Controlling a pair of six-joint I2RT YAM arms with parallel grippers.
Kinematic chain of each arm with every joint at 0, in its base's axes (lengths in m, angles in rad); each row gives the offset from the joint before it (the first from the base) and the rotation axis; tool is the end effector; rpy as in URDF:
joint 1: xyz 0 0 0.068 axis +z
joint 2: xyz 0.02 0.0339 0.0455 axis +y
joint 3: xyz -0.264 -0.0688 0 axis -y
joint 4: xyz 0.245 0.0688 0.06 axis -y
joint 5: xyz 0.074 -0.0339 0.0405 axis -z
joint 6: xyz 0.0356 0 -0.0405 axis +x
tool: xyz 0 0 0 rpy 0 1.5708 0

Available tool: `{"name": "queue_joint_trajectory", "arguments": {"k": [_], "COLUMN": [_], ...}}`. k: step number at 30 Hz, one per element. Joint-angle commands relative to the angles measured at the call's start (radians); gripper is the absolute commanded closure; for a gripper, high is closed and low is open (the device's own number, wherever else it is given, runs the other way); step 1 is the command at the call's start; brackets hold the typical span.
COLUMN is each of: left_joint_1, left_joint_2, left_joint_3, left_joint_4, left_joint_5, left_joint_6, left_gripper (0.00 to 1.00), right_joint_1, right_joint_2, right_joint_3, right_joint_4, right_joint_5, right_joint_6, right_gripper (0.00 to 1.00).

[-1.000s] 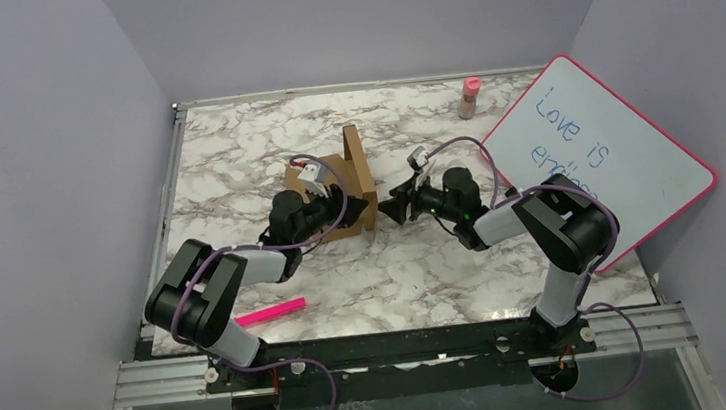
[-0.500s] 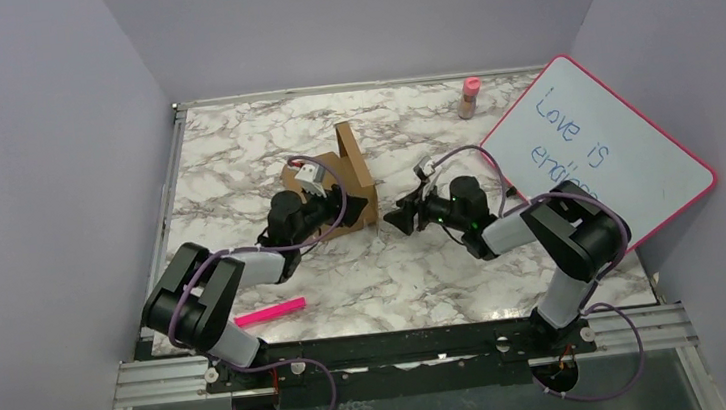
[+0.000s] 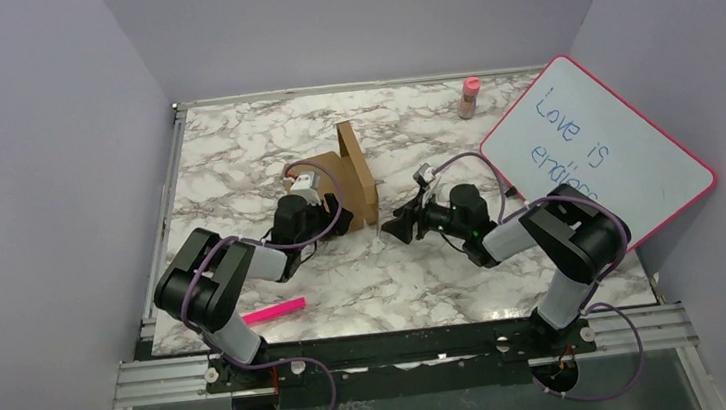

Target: Fold the paper box

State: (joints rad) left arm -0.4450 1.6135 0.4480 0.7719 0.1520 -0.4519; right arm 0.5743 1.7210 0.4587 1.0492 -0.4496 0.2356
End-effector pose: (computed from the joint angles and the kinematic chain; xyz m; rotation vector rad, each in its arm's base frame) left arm 0.2539 -0.1271 0.1339 0.0962 2.0313 -0.7272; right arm 0.2390 0.1731 0.1369 -0.6445 1.7560 0.9713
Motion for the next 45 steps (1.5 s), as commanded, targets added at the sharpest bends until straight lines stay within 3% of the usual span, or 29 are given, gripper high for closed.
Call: {"name": "queue_joint_trajectory", "arguments": {"k": [1, 6, 13, 23, 27, 35, 41, 45], "left_joint_1": [0.003, -0.002, -0.025, -0.193, -0.198, -0.173, -0.164, -0.164], "left_joint_2": [0.062, 0.096, 0.086, 0.05, -0.006, -0.127, -0.123, -0.066], "left_joint_3": [0.027, 0.024, -0.011, -0.028, -0.023, 0.003, 0.033, 0.05], "left_joint_4": [-0.036, -0.036, -0.035, -0.031, -0.032, -0.117, -0.19, -0.197], "left_joint_5": [-0.039, -0.026, -0.023, -0.024, -0.029, -0.086, -0.204, -0.258], "left_joint_6": [-0.048, -0.101, -0.192, -0.367, -0.355, -0.178, 0.006, 0.049], "left_gripper": [0.37, 0.4, 0.41, 0.41, 0.41, 0.4, 0.4, 0.4], "right_joint_1": [0.044, 0.114, 0.177, 0.176, 0.154, 0.047, 0.04, 0.041], "right_joint_2": [0.017, 0.0, -0.03, 0.027, 0.044, 0.035, 0.047, 0.055], "right_joint_3": [0.003, -0.053, -0.05, 0.046, 0.059, 0.072, 0.103, 0.101], "right_joint_4": [0.081, 0.143, 0.08, 0.085, 0.118, 0.097, 0.054, 0.042], "right_joint_5": [0.052, 0.263, 0.564, 0.73, 0.719, 0.457, 0.384, 0.387], "right_joint_6": [0.023, 0.058, 0.06, -0.066, -0.132, -0.167, -0.17, -0.148], "right_gripper": [0.4, 0.41, 0.44, 0.54, 0.58, 0.6, 0.64, 0.68]}}
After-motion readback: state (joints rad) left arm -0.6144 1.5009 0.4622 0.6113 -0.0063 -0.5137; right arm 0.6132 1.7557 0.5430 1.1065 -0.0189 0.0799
